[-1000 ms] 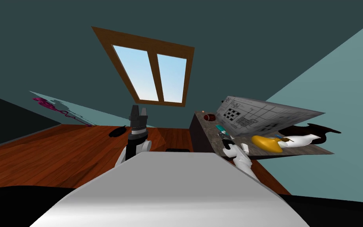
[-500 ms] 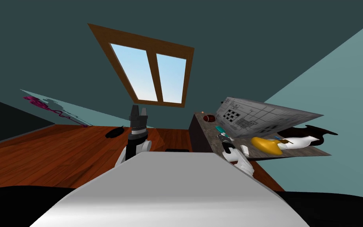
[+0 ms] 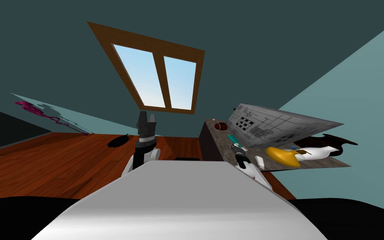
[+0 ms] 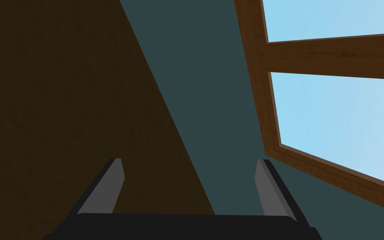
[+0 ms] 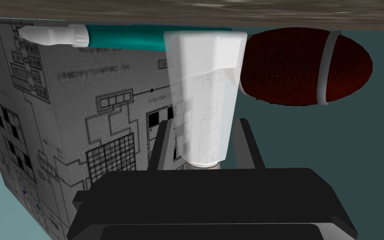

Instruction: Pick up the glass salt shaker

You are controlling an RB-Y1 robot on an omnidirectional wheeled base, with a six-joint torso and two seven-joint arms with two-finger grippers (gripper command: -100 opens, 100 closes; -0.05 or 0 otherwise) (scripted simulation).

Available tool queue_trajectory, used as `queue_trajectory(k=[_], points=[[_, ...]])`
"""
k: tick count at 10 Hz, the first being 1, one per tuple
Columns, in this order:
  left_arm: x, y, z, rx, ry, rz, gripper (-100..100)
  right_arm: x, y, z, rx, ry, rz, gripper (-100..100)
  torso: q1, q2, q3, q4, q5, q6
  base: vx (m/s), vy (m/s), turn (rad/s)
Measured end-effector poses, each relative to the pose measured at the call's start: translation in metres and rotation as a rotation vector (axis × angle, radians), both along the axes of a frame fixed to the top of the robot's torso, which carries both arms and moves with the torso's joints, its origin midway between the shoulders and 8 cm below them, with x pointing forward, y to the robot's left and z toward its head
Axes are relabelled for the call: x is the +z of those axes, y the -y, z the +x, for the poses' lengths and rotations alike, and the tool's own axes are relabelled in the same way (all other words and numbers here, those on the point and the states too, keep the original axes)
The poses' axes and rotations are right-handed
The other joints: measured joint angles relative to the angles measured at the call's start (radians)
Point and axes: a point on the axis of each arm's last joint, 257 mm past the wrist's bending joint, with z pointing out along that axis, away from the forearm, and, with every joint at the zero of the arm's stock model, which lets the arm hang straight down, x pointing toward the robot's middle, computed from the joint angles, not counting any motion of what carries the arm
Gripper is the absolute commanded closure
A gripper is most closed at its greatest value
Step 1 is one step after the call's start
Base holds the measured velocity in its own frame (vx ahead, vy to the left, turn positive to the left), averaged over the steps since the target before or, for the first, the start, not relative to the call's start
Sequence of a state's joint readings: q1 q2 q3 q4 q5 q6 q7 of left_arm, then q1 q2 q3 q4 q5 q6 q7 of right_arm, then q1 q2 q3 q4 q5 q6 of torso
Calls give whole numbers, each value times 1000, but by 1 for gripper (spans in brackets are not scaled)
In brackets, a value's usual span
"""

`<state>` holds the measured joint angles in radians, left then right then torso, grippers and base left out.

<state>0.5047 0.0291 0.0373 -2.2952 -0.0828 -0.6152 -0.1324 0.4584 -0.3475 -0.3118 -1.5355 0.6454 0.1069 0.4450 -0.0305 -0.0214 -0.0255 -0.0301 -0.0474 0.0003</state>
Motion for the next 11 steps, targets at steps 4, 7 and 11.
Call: queue_trajectory(k=[4, 7, 11], points=[[0, 0, 0, 0, 0, 0, 0, 9, -15, -23, -8, 4, -2, 100, -1, 0, 0, 0, 0, 0, 52, -42, -9], [0, 0, 0, 0, 0, 0, 0, 19, -23, -37, -10, 11, -14, 100, 1, 2, 1, 1, 1, -1, 44, -36, -7], [0, 0, 0, 0, 0, 0, 0, 29, -34, -63, -33, 2, -14, 100, 2, 2, 1, 1, 2, -1, 34, -20, -6]])
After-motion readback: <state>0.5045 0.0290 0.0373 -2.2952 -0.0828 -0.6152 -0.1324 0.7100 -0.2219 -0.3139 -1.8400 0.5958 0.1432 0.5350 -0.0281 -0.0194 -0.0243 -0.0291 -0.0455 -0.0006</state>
